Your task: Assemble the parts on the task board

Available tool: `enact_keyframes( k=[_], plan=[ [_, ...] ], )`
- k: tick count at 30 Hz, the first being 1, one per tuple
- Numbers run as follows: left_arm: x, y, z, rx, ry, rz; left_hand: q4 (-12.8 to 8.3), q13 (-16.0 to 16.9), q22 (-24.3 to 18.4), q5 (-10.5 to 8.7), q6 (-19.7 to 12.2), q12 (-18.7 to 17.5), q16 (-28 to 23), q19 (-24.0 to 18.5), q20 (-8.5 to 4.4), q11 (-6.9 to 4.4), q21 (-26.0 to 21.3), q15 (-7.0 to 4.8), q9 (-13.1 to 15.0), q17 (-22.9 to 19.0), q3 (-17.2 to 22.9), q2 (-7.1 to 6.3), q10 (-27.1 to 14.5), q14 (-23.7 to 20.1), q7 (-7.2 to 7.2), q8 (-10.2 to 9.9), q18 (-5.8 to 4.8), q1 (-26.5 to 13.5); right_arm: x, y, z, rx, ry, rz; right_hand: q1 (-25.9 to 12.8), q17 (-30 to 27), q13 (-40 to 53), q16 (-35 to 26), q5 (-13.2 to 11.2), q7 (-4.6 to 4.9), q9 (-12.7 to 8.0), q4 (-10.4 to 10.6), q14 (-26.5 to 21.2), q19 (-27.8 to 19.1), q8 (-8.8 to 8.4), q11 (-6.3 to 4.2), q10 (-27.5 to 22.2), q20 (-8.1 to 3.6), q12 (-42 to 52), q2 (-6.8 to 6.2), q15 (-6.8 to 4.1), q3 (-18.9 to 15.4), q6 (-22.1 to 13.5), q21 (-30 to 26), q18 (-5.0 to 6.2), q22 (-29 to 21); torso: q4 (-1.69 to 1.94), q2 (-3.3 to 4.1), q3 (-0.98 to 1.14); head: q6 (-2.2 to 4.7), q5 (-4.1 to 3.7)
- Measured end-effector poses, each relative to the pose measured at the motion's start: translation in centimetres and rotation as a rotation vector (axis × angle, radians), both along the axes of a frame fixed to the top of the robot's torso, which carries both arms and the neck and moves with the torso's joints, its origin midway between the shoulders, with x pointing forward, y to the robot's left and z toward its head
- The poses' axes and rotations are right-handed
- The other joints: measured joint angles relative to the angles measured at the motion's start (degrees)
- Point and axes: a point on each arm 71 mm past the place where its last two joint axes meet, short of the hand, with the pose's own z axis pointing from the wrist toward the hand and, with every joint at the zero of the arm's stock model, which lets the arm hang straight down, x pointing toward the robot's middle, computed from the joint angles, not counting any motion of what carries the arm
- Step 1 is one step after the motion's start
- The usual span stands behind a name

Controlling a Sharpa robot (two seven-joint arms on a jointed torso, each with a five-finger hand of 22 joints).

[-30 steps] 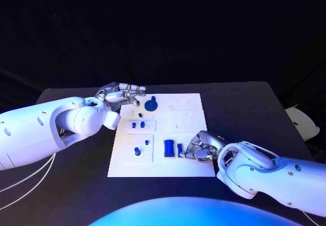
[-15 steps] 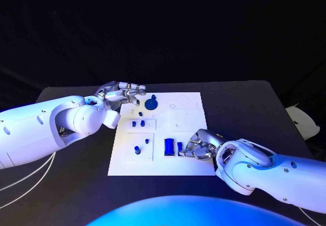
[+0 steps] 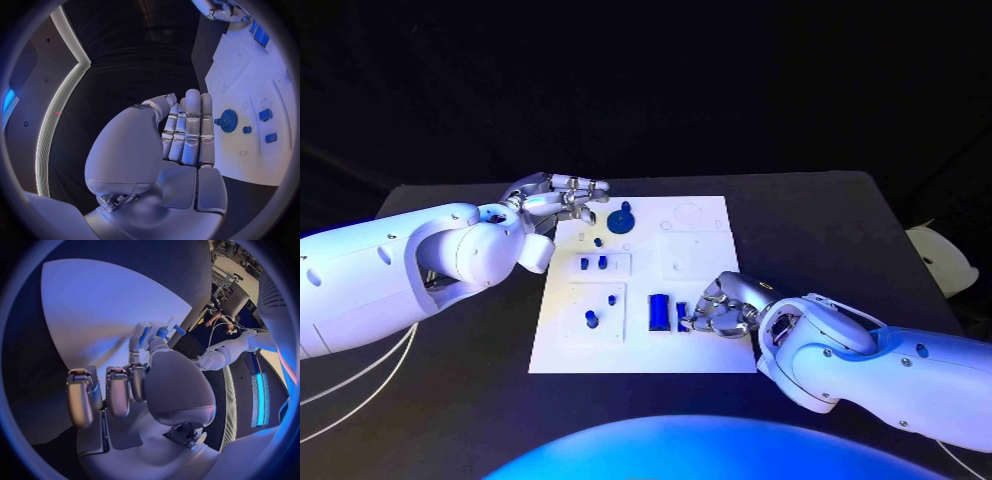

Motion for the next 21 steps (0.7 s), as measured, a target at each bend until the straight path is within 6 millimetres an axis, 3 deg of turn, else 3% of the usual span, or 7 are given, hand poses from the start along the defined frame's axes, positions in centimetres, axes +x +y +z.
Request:
enact_keyframes(
  k=[6, 9, 13, 15, 18, 19, 21],
  plan=[
    [0.0, 0.0, 0.0, -0.001, 0.0, -0.001, 0.0, 0.0, -0.06, 0.0, 0.0, 0.0, 0.0, 0.0, 0.0, 0.22, 0.0, 0.0, 0.0, -0.09, 0.0, 0.0, -0.22, 0.0, 0.0, 0.0, 0.0, 0.0, 0.8, -1.2, 1.4, 0.026, -0.042, -0.021, 0.0, 0.0, 0.01, -0.56, 0.0, 0.59, -0.02, 0.53, 0.0, 0.0, 0.0, 0.13, -0.13, 0.0, -1.67, 0.0, 0.0, -0.87, -0.64, -2.07, 0.0, 0.0, 0.03, -0.17, -0.02, 0.54, -0.05],
    [0.1, 0.1, -0.1, -0.005, 0.001, 0.0, 0.0, 0.0, -0.06, 0.0, -0.2, 0.27, 0.0, 0.0, 0.0, 0.23, -0.22, 0.0, 0.0, -0.09, 0.0, 0.0, -0.23, 0.0, -0.2, 0.0, 0.0, 0.0, 1.8, -2.0, 2.3, 0.056, -0.064, -0.031, 0.61, 0.0, 0.02, -1.85, -0.2, 1.21, -0.41, 0.53, 0.0, 0.0, -1.14, 0.65, -0.65, 0.0, -3.78, 0.12, 0.0, -1.33, -2.59, -4.81, 0.0, -0.01, 0.04, -0.42, -0.08, 0.94, -0.12],
    [0.3, -0.1, -0.2, -0.029, 0.005, 0.0, 0.21, 0.0, -0.22, 0.0, -0.26, 0.49, 0.0, 0.0, 0.0, 0.07, -0.4, 0.2, 0.0, -0.18, -0.21, -0.05, -0.39, -0.23, -0.14, 0.23, 0.01, -0.28, 4.0, -3.3, 3.7, 0.133, -0.083, -0.047, 2.66, -0.01, 0.34, -5.38, -0.34, 2.56, -1.17, 0.19, -0.08, -0.13, -2.81, 1.99, -3.02, 0.38, -8.45, 0.77, 0.77, -1.67, -4.83, -10.93, 1.34, -0.01, 0.0, -0.96, -0.35, 1.92, -0.36],
    [0.6, -0.2, -0.3, -0.041, 0.002, 0.003, 0.73, 0.04, -0.47, 0.0, -0.41, 0.86, 0.0, -0.33, 0.33, 0.02, -1.01, 0.21, 0.0, -0.28, -0.73, -0.17, -0.44, -0.64, 0.0, 0.47, 0.0, -1.25, 5.3, -4.0, 4.2, 0.178, -0.09, -0.059, 4.76, -1.23, -0.22, -8.69, -0.07, 3.14, -1.71, -0.08, -0.01, -2.27, -4.0, 2.52, -5.77, 1.16, -13.57, 1.26, 1.23, -1.5, -6.26, -16.84, 3.17, 0.04, -0.03, -1.3, -0.52, 2.44, -0.48],
    [1.3, -0.4, -0.5, -0.059, -0.007, 0.018, 1.34, 0.11, -1.2, 0.0, -0.62, 1.63, -0.74, -1.58, 0.92, 0.21, -2.65, 0.29, 0.0, -0.73, -1.56, -0.18, -0.63, -2.39, -0.21, 0.89, 0.0, -1.9, 7.5, -5.0, 4.8, 0.28, -0.096, -0.085, 9.37, -9.97, -8.22, -16.82, 1.67, 4.05, -2.38, -1.89, -1.53, -8.38, -5.41, 3.43, -12.94, 1.7, -26.33, 3.12, 2.08, 0.32, -7.81, -29.66, 5.78, 0.04, -0.11, -2.0, -0.91, 3.65, -0.74],
    [1.6, -0.5, -0.6, -0.063, -0.012, 0.024, 1.46, 0.11, -1.7, 0.0, -0.63, 1.87, -1.35, -2.33, 1.05, 0.21, -3.58, 0.32, 0.0, -1.03, -2.07, -0.19, -0.62, -3.04, -0.21, 0.91, 0.0, -2.16, 8.3, -5.3, 5.0, 0.316, -0.098, -0.094, 10.71, -13.26, -11.03, -19.88, 1.15, 4.28, -2.56, -2.6, -2.78, -10.45, -5.79, 3.61, -15.64, 1.91, -30.61, 3.37, 2.35, 1.06, -8.18, -33.97, 6.08, 0.04, -0.15, -2.36, -1.07, 4.19, -0.83],
    [2.2, -0.7, -0.8, -0.073, -0.022, 0.041, 1.83, 0.11, -2.96, 0.0, -0.85, 2.46, -2.84, -3.93, 1.58, 0.21, -5.94, 0.52, 0.0, -1.85, -2.96, -0.14, -0.63, -4.27, -0.43, 1.33, 0.01, -2.61, 9.9, -5.7, 5.2, 0.401, -0.106, -0.117, 12.32, -20.87, -17.46, -27.35, -0.58, 5.03, -3.03, -3.22, -5.8, -15.22, -6.67, 4.15, -20.74, 2.47, -39.64, 3.26, 2.91, 2.74, -8.93, -43.85, 7.96, -1.0, -0.26, -2.88, -1.34, 5.0, -0.93]
  ],
)
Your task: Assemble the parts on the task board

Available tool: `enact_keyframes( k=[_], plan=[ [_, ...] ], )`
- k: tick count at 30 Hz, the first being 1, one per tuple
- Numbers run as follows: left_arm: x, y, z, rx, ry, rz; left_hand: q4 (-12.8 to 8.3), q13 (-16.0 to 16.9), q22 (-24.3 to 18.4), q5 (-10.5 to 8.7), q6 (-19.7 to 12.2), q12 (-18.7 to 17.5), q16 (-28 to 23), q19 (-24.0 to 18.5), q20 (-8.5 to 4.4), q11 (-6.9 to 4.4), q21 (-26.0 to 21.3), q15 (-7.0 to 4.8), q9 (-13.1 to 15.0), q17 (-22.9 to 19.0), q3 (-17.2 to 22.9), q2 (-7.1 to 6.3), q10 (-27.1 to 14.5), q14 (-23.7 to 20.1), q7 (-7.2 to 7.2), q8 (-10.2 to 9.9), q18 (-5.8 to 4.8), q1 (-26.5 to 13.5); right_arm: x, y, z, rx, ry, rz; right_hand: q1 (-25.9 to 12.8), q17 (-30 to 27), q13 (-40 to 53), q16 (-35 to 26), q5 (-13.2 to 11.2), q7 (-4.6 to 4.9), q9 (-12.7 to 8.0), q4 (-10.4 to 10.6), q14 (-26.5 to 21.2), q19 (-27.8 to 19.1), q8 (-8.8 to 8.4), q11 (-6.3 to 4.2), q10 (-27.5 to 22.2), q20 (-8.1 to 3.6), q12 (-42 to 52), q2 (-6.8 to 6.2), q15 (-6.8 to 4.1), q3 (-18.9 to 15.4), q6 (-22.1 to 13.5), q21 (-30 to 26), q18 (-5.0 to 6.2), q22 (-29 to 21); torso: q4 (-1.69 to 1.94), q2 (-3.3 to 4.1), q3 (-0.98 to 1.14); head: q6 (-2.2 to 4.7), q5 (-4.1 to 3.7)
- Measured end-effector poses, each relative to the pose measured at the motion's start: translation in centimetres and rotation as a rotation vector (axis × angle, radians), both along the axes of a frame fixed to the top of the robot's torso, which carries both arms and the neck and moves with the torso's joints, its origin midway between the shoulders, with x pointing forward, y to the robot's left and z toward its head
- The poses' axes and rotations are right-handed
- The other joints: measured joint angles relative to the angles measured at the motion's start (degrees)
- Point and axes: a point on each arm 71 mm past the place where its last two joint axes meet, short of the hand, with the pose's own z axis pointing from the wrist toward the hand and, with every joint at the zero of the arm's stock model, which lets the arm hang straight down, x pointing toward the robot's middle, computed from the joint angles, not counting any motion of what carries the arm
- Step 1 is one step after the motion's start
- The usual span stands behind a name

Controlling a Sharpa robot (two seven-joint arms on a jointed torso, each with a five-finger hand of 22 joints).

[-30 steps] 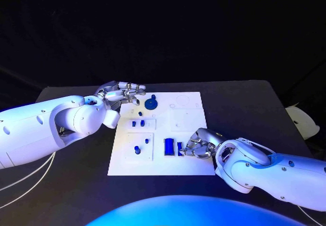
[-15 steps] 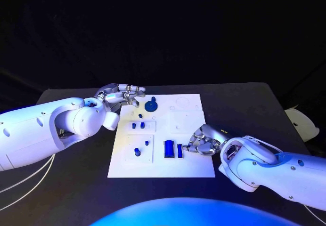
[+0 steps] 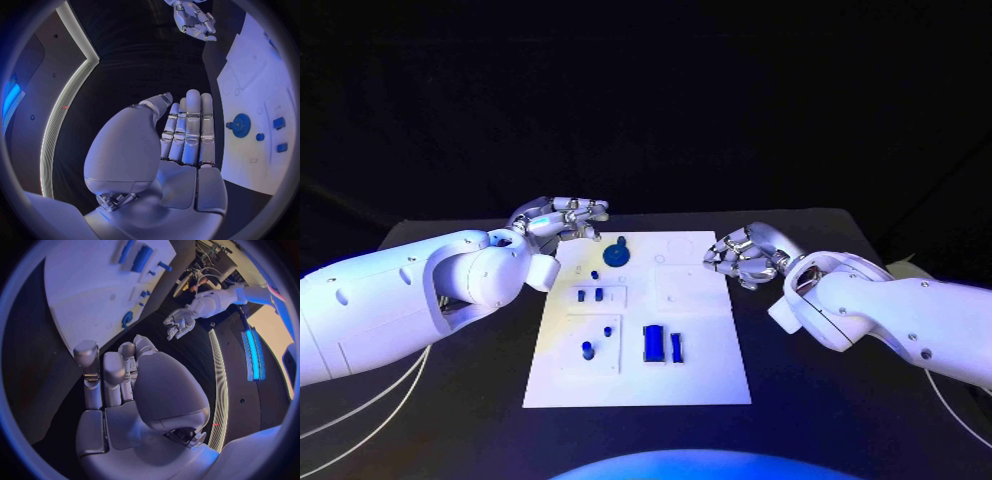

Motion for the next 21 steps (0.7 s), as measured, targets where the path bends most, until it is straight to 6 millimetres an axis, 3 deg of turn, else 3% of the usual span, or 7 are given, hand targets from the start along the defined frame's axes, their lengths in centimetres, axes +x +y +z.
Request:
enact_keyframes(
  k=[2, 5, 9, 12, 15, 18, 21],
  plan=[
    [0.6, -0.1, -0.2, -0.007, -0.008, 0.017, 0.52, -0.02, -1.67, 0.0, -0.29, 0.24, -2.54, -1.64, 0.84, 0.0, -2.89, 0.22, 0.0, -1.35, -0.85, 0.21, 0.0, -1.7, 0.12, 0.27, -0.01, -0.21, 1.3, -0.4, 0.1, 0.067, -0.01, -0.02, 0.74, -8.46, -3.91, -8.89, -2.22, 0.63, -0.77, -0.18, -3.54, -4.98, -0.98, 0.77, -2.23, 0.68, -4.27, -0.34, 0.63, 1.34, -0.92, -10.56, 1.43, -4.23, -0.15, -0.57, -0.3, 0.89, -0.08],
    [1.7, -0.2, -0.5, -0.015, -0.019, 0.057, 1.68, -0.7, -5.54, 0.0, -0.83, 0.23, -10.13, -5.21, 2.75, 0.0, -9.3, 1.21, 0.0, -4.97, -2.13, 0.05, 0.0, -5.74, -0.16, 0.66, -0.01, -0.67, 3.5, -1.3, 0.0, 0.165, -0.031, -0.065, 1.57, -16.18, -10.36, -19.67, -4.78, 1.48, -2.38, -0.27, -7.96, -8.49, -2.35, 1.78, -4.94, 1.77, -10.36, -1.17, 1.8, 3.55, -1.89, -18.35, 1.42, -8.98, -0.36, -1.36, -0.7, 2.26, -0.14],
    [2.8, -0.4, -1.2, -0.026, -0.024, 0.107, 3.18, -3.52, -13.37, 0.0, -2.95, -4.39, -23.86, -7.34, 5.87, 1.14, -20.16, 3.24, -0.38, -10.56, -4.13, 0.05, 0.15, -6.62, 1.11, 0.07, 0.0, -0.68, 5.9, -2.7, -0.1, 0.252, -0.058, -0.124, 2.54, -23.03, -20.86, -32.56, -6.99, 2.63, -4.61, 0.36, -15.09, -14.44, -3.98, 3.68, -6.66, 3.95, -19.67, -2.14, 4.49, 6.85, -2.02, -26.41, 1.41, -15.09, -0.46, -2.19, -0.94, 3.65, 0.3],
    [3.2, -0.3, -1.7, -0.032, -0.025, 0.139, 3.22, -5.22, -17.33, 0.0, -3.97, -7.94, -31.35, -8.72, 7.3, 2.48, -25.5, 5.05, -0.47, -13.44, -5.68, 0.17, -0.82, -10.07, 1.36, -1.06, 0.0, -0.56, 6.9, -3.0, -0.2, 0.309, -0.067, -0.147, 2.54, -29.52, -30.6, -42.06, -8.66, 3.29, -6.94, 0.42, -16.04, -16.29, -5.47, 5.42, -4.91, 5.76, -25.94, -3.27, 6.0, 9.6, -1.37, -32.11, 1.41, -21.22, -0.57, -2.88, -1.02, 4.69, 0.85],
    [3.5, -0.3, -2.2, -0.036, -0.027, 0.17, 2.62, -6.33, -23.29, 0.0, -3.74, -12.45, -39.0, -9.31, 7.44, 3.36, -32.61, 6.83, -0.47, -17.63, -9.83, 1.82, -1.7, -11.33, 0.49, -2.9, -1.82, 1.09, 7.7, -2.7, -0.3, 0.365, -0.069, -0.151, 1.7, -35.07, -38.83, -49.19, -9.93, 3.91, -9.49, -0.32, -15.95, -15.98, -5.77, 6.29, -3.99, 7.51, -29.95, -3.94, 7.31, 11.88, -1.21, -36.87, 1.41, -27.61, -0.69, -3.46, -1.01, 5.54, 1.21],
    [3.5, -0.5, -2.8, -0.039, -0.026, 0.189, 2.92, -6.66, -26.78, 0.0, -3.25, -14.89, -42.92, -7.25, 7.44, 4.32, -36.07, 7.28, -0.47, -19.75, -13.08, 2.42, -2.71, -10.88, -0.62, -4.45, -1.82, 1.69, 8.1, -2.3, -0.4, 0.409, -0.064, -0.142, 0.23, -38.59, -43.66, -53.03, -8.1, 4.3, -11.3, -1.42, -16.2, -15.49, -5.77, 6.28, -3.41, 8.0, -32.14, -3.46, 8.07, 12.99, -1.21, -39.69, 1.4, -32.11, -0.76, -3.92, -0.88, 6.5, 1.41],
    [3.4, -0.6, -3.2, -0.038, -0.025, 0.196, 2.87, -6.98, -28.5, -0.06, -4.6, -15.37, -44.47, -7.28, 6.93, 3.9, -37.46, 7.03, -0.85, -20.37, -14.78, 3.07, -5.04, -11.74, -1.78, -5.32, -1.81, -0.34, 8.1, -2.1, -0.4, 0.43, -0.059, -0.135, -3.17, -41.18, -46.67, -55.2, -7.73, 4.53, -12.79, -2.42, -17.57, -16.43, -6.13, 6.29, -4.77, 8.52, -33.6, -3.22, 8.42, 13.06, -2.79, -41.71, 1.4, -36.09, -0.81, -4.11, -0.74, 7.1, 1.52]
  ],
)
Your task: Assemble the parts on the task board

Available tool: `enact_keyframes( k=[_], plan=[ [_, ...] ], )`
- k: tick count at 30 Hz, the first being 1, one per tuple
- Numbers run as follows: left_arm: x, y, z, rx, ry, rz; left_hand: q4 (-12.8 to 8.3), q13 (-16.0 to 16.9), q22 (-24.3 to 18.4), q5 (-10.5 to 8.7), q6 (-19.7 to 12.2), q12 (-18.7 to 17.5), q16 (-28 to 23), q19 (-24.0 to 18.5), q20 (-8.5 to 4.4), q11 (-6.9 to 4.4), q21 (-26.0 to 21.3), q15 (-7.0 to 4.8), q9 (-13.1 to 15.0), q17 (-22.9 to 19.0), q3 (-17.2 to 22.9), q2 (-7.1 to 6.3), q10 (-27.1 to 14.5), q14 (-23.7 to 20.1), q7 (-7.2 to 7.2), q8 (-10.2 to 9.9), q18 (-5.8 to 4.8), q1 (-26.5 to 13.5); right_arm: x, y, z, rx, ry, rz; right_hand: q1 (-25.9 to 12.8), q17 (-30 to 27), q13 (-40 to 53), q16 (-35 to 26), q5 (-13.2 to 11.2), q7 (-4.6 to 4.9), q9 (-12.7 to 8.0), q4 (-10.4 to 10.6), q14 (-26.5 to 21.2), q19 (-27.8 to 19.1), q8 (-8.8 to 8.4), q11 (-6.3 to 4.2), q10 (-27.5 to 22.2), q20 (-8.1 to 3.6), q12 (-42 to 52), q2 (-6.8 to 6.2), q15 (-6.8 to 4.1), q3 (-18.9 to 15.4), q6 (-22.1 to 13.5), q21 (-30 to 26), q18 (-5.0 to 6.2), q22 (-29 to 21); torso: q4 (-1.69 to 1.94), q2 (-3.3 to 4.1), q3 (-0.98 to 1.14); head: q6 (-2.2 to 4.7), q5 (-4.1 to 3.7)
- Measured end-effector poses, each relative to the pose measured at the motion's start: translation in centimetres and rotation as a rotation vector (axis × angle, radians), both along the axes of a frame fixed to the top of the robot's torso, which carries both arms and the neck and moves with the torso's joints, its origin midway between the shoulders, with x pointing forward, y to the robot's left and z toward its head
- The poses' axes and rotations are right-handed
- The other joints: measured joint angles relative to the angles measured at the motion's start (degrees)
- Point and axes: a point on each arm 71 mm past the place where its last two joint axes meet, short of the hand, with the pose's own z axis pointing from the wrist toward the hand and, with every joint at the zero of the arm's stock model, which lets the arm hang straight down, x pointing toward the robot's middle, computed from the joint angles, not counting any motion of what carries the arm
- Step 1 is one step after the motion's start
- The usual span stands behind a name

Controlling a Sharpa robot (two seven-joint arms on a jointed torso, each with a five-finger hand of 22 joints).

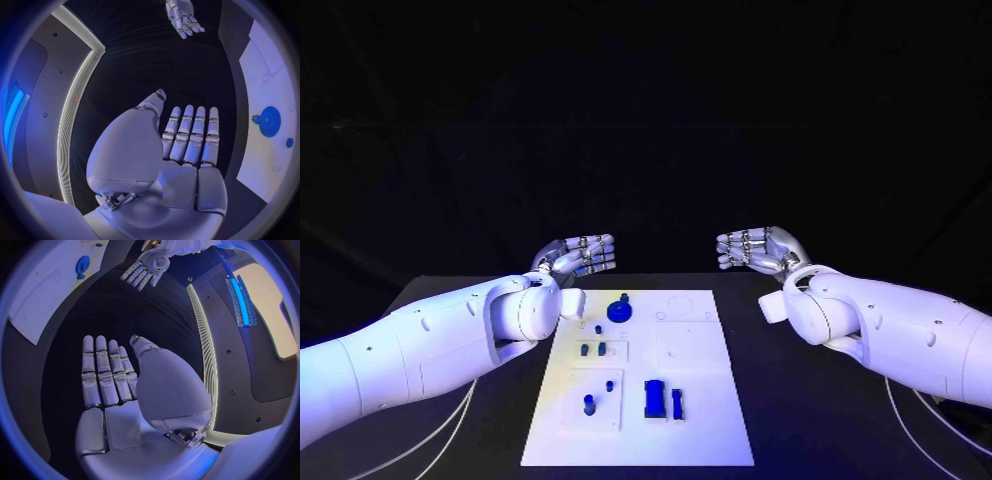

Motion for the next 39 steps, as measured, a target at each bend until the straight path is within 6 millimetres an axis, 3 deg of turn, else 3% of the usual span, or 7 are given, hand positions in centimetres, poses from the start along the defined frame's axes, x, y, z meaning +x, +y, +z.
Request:
enact_keyframes(
  k=[6, 11, 15, 18, 26, 33, 39],
  plan=[
    [-0.4, -0.2, 0.0, 0.0, 0.004, -0.002, -2.28, -2.01, -3.76, -2.19, -11.58, -2.02, -2.45, -8.65, -3.52, -2.37, -1.74, -2.21, -2.12, -2.09, -2.29, 2.09, -11.92, -10.94, -1.91, -2.23, -0.97, -17.85, -0.6, 0.2, 0.0, 0.017, 0.005, -0.005, -17.72, -2.95, -2.53, -3.17, -3.37, -2.43, -2.72, -2.46, -13.36, -11.54, -2.13, -1.76, -12.97, -2.82, -2.74, 2.64, -2.34, -2.89, -11.93, -2.38, -0.93, -8.46, 0.48, 0.12, 0.07, 0.32, -0.28],
    [-1.8, -1.2, -0.1, 0.005, 0.005, -0.008, -3.78, -2.69, -6.21, -3.6, -19.23, -2.62, -3.23, -14.43, -5.86, -3.97, -4.22, -3.66, -2.83, -2.8, -3.79, 4.62, -19.84, -18.24, -3.17, -2.88, -1.72, -29.55, -2.4, 1.9, -0.2, 0.082, 0.02, -0.007, -29.4, -4.82, -4.1, -4.58, -5.58, -4.09, -4.47, -3.97, -22.23, -19.21, -2.64, -3.17, -21.55, -4.65, -4.66, 3.54, -4.61, -4.83, -19.9, -2.97, -2.31, -13.97, 2.15, 0.4, 0.44, 1.8, -0.98],
    [-3.4, -2.0, -0.2, 0.028, -0.006, 0.007, -4.84, -2.95, -7.8, -5.15, -24.2, -2.75, -3.27, -18.12, -7.45, -5.01, -5.78, -4.75, -3.1, -3.07, -4.84, 5.62, -24.99, -22.97, -5.45, -2.9, -3.96, -37.16, -4.4, 3.5, -0.1, 0.156, 0.034, -0.026, -37.08, -6.04, -5.1, -5.0, -7.04, -5.2, -5.62, -5.6, -28.05, -24.25, -2.97, -5.44, -27.18, -5.85, -5.21, 3.86, -5.48, -6.4, -25.13, -3.24, -2.7, -17.59, 3.32, 0.59, 0.73, 2.69, -1.41],
    [-4.4, -2.6, -0.1, 0.05, -0.026, 0.024, -6.7, -3.0, -8.87, -6.84, -27.59, -2.93, -3.51, -20.65, -8.47, -6.32, -6.43, -6.61, -3.16, -3.14, -6.7, 6.05, -28.48, -26.18, -6.79, -3.12, -4.89, -42.33, -5.6, 4.1, 0.1, 0.197, 0.042, -0.057, -42.16, -6.85, -6.58, -5.0, -8.01, -6.11, -6.37, -7.33, -31.88, -27.53, -2.97, -6.55, -30.9, -6.64, -5.53, 4.0, -5.86, -7.2, -28.54, -3.24, -3.6, -19.96, 3.75, 0.66, 0.84, 2.95, -1.54],
    [-6.0, -3.1, 0.5, 0.122, -0.096, 0.09, -9.38, -3.12, -11.12, -8.8, -34.58, -2.93, -3.51, -25.84, -10.75, -9.64, -7.1, -9.1, -3.3, -3.23, -9.38, 6.55, -35.75, -32.89, -8.26, -3.12, -6.7, -53.09, -7.0, 4.3, 0.3, 0.243, 0.051, -0.158, -52.98, -10.57, -9.71, -5.31, -10.6, -9.82, -10.25, -9.31, -40.08, -34.55, -2.97, -7.8, -38.86, -10.38, -5.82, 4.17, -6.29, -10.66, -35.89, -3.46, -6.29, -25.06, 4.16, 0.73, 0.95, 3.07, -1.58],
    [-6.1, -2.9, 0.8, 0.159, -0.134, 0.124, -9.84, -3.17, -14.67, -9.08, -39.22, -2.93, -3.72, -29.4, -14.31, -10.55, -7.18, -9.78, -3.33, -3.3, -9.84, 6.68, -40.54, -37.29, -8.64, -3.12, -6.69, -60.2, -7.0, 4.0, 0.3, 0.245, 0.048, -0.2, -60.01, -12.19, -10.49, -5.31, -13.75, -10.87, -11.52, -9.78, -45.39, -39.15, -2.97, -8.1, -44.04, -11.93, -5.82, 4.21, -6.34, -12.68, -40.65, -3.46, -8.52, -28.37, 4.22, 0.74, 0.97, 3.08, -1.59],
    [-6.1, -2.8, 0.9, 0.171, -0.147, 0.135, -10.0, -3.17, -15.97, -9.3, -41.93, -2.93, -3.72, -31.29, -15.58, -10.76, -7.18, -9.89, -3.33, -3.3, -10.0, 6.7, -43.38, -39.89, -8.77, -3.12, -7.34, -64.37, -7.0, 3.9, 0.3, 0.246, 0.048, -0.215, -64.18, -12.59, -10.65, -5.31, -14.41, -11.11, -11.82, -9.91, -48.56, -41.91, -3.19, -8.21, -47.06, -12.39, -5.82, 4.21, -6.42, -13.13, -43.5, -3.46, -8.52, -30.34, 4.23, 0.74, 0.97, 3.08, -1.59]
  ],
)
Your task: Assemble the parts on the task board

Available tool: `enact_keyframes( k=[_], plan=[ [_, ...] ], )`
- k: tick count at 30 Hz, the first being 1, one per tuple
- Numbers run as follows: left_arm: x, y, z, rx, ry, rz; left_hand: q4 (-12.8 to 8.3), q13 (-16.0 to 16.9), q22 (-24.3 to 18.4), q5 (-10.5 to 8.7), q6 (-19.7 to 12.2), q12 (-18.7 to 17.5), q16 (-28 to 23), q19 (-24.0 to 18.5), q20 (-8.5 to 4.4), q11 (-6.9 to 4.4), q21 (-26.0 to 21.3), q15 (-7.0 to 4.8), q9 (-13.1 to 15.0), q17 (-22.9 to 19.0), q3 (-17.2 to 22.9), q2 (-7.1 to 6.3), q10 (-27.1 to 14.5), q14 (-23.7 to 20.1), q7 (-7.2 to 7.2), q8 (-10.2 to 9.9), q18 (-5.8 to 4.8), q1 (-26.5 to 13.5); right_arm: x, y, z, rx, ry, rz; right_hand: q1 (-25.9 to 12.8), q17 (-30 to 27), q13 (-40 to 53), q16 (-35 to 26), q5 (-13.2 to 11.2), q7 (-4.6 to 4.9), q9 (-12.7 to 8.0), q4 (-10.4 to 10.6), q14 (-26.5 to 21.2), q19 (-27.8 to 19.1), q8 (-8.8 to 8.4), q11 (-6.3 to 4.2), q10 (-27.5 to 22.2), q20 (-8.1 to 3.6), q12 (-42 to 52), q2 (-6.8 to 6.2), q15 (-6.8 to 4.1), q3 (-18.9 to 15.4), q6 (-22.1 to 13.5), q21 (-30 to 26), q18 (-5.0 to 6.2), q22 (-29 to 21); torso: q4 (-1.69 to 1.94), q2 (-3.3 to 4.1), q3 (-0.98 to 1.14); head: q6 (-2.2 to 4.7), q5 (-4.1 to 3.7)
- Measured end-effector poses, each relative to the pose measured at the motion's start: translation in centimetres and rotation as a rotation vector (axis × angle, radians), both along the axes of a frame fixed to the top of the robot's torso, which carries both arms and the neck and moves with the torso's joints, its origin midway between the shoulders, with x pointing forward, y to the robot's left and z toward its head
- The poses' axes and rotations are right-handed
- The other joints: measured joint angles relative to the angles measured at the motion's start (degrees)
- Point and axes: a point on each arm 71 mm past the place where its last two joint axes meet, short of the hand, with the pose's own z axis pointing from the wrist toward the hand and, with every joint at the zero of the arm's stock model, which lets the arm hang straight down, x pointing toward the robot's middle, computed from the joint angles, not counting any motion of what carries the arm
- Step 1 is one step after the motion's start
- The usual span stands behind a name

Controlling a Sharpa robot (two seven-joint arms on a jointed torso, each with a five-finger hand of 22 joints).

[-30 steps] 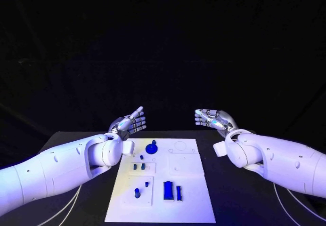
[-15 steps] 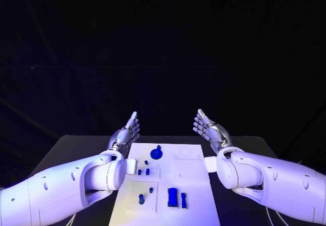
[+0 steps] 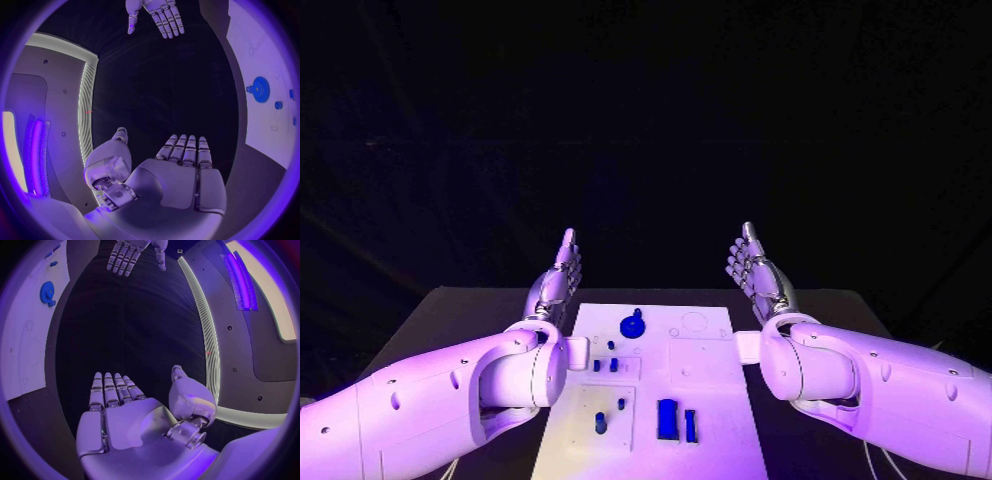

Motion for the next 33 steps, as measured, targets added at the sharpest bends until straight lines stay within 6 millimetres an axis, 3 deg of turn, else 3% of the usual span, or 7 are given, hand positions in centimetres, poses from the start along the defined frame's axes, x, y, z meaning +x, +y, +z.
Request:
enact_keyframes(
  k=[13, 16, 18, 21, 24, 33],
  plan=[
    [0.0, 0.06, 0.07, 0.009, -0.011, 0.009, -0.16, 0.01, -0.71, 0.0, -4.07, 0.0, 0.0, -4.17, -0.54, -0.19, 0.0, -0.13, 0.02, 0.01, -0.16, 0.0, -4.31, -3.91, -0.1, 0.0, -0.24, -6.65, 0.0, -0.08, 0.0, 0.0, 0.0, -0.011, -6.45, -0.21, -0.1, 0.0, -0.48, -0.26, -0.17, -0.06, -4.82, -4.15, 0.0, -0.03, -4.8, -0.14, 0.0, -0.07, 0.05, -0.37, -4.25, 0.0, 0.01, -5.0, 0.0, 0.0, -0.01, 0.0, -0.01],
    [0.0, 0.06, 0.08, 0.01, -0.012, 0.009, -0.16, 0.01, -0.72, 0.0, -4.76, 0.0, 0.0, -5.74, -0.58, -0.2, 0.0, -0.09, 0.03, 0.01, -0.16, -0.1, -4.92, -5.05, -0.15, 0.0, -0.23, -7.61, -0.01, -0.07, 0.0, 0.0, 0.0, -0.012, -10.8, -0.23, -0.1, 0.0, -0.48, -0.21, -0.19, -0.12, -10.63, -9.49, 0.0, -0.03, -10.3, -0.21, 0.0, -0.03, 0.01, -0.44, -9.83, 0.0, -0.89, -7.19, 0.0, 0.0, -0.01, 0.0, -0.01],
    [0.0, 0.07, 0.08, 0.01, -0.012, 0.009, -0.16, 0.01, -0.72, 0.0, -5.73, 0.0, 0.0, -6.13, -0.6, -0.08, 0.0, -0.09, 0.03, 0.01, -0.16, 0.19, -5.72, -6.36, -0.03, 0.0, -0.23, -8.13, -0.01, -0.08, 0.0, 0.0, 0.001, -0.013, -15.23, -0.24, -0.1, 0.0, -0.48, -0.19, -0.19, -0.12, -11.8, -10.18, 0.0, -0.05, -11.45, -0.24, 0.0, -0.03, -0.02, -0.44, -10.6, 0.0, -0.89, -7.32, 0.0, 0.0, -0.01, 0.0, -0.01],
    [-0.01, 0.06, 0.09, 0.011, -0.013, 0.01, -0.16, 0.02, -0.76, 0.0, -9.4, 0.0, 0.0, -7.58, -0.6, -0.15, 0.01, -0.12, 0.02, 0.01, -0.16, 0.0, -9.64, -9.14, -0.04, 0.0, -0.23, -10.3, -0.01, -0.09, 0.0, 0.0, 0.001, -0.013, -15.64, -0.25, -0.1, 0.0, -0.48, -0.19, -0.19, -0.12, -11.81, -10.18, 0.0, -0.07, -11.46, -0.24, 0.0, 0.04, -0.01, -0.44, -10.6, 0.01, -0.89, -7.4, 0.0, 0.0, -0.01, 0.0, -0.01],
    [-0.01, 0.07, 0.09, 0.011, -0.013, 0.01, -0.16, 0.02, -0.78, 0.0, -10.16, 0.0, 0.0, -7.76, -0.6, -0.11, 0.01, -0.12, 0.0, 0.02, -0.16, 0.01, -10.53, -9.67, -0.07, 0.0, -0.23, -15.52, -0.01, -0.09, 0.0, 0.0, 0.001, -0.014, -15.7, -0.25, -0.1, 0.0, -0.47, -0.19, -0.19, -0.12, -11.81, -10.18, 0.0, -0.07, -11.46, -0.24, 0.0, -0.02, -0.01, -0.44, -10.61, 0.01, -0.89, -7.42, 0.0, 0.0, 0.0, 0.0, -0.01],
    [-0.01, 0.07, 0.09, 0.012, -0.013, 0.01, -0.16, 0.03, -0.79, 0.01, -10.16, 0.0, 0.0, -7.76, -0.6, -0.11, 0.01, -0.11, -0.02, 0.02, -0.16, 0.02, -10.53, -9.66, -0.07, 0.0, -0.22, -15.62, -0.01, -0.09, 0.0, 0.0, 0.001, -0.014, -15.7, -0.23, -0.09, 0.0, -0.47, -0.19, -0.18, -0.12, -11.8, -10.18, 0.0, -0.07, -11.46, -0.24, 0.0, -0.02, -0.01, -0.44, -10.6, 0.01, -0.88, -7.43, 0.0, 0.0, -0.01, 0.01, -0.01]
  ],
)
